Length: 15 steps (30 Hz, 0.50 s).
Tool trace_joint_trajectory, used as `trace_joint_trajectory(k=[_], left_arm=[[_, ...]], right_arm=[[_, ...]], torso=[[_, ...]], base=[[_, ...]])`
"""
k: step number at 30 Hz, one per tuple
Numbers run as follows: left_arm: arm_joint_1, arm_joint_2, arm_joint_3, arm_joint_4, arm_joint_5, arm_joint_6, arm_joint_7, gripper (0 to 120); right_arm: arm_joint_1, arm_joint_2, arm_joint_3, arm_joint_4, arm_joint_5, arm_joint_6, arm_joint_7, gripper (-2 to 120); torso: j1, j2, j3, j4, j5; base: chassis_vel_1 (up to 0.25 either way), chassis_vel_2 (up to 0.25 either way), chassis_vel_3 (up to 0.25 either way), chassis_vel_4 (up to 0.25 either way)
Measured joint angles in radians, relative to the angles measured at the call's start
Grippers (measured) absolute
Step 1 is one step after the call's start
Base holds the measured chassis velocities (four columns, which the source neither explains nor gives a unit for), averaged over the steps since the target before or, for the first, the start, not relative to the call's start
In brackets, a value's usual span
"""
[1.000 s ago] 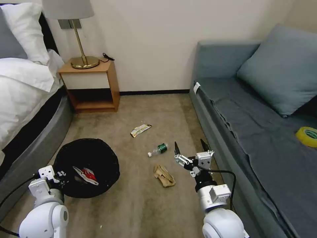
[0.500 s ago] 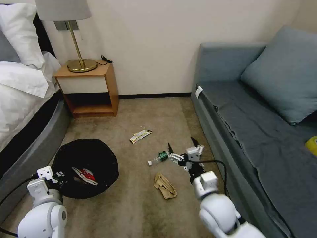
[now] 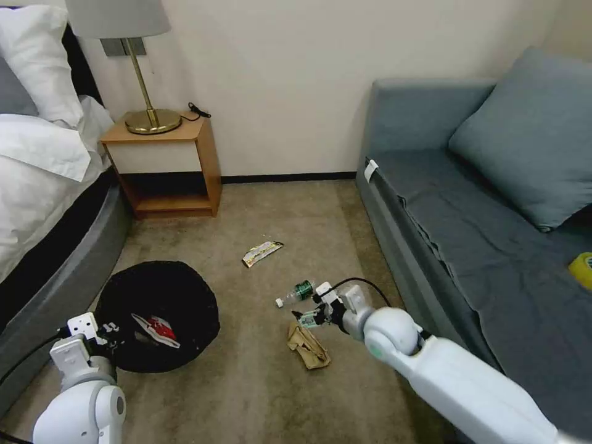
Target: Pick up the trash bin, then pick up the garbage on the floor and place it into the trash bin.
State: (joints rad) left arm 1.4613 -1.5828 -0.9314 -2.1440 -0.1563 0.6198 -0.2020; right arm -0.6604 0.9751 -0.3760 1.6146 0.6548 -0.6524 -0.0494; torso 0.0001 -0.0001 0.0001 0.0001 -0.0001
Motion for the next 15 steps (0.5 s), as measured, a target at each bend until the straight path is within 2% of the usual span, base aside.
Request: trace_joint_trajectory(k=[1,5,10,15], left_arm=[[0.000,0.000,0.000,0.000,0.000,0.000,0.000,2],[0.011,-0.005,-0.004,-0.007,0.009,-0.002,0.001,2],[0.017,-0.007,-0.009,-0.007,0.017,-0.006,0.001,2],[0.023,-0.012,-0.011,-0.008,0.025,-0.007,0.001,2]], right_arm=[[0.000,0.000,0.000,0.000,0.000,0.000,0.000,100],[0.067,0.050,-0.076,-0.160,-0.085,-0.020,-0.121,100],[0.080,0.091,-0.117,-0.247,-0.113,-0.008,-0.148,100],[0.080,0.171,-0.155,-0.393,-0.156,0.058,-0.151,100]], torso=[[0.000,0.000,0.000,0.0000,0.0000],[0.000,0.000,0.000,0.0000,0.0002],[0.000,0.000,0.000,-0.0002,0.0000],[0.000,0.000,0.000,0.0000,0.0003]], base=[[0.000,0.000,0.000,0.000],[0.000,0.000,0.000,0.000],[0.000,0.000,0.000,0.000],[0.000,0.000,0.000,0.000]])
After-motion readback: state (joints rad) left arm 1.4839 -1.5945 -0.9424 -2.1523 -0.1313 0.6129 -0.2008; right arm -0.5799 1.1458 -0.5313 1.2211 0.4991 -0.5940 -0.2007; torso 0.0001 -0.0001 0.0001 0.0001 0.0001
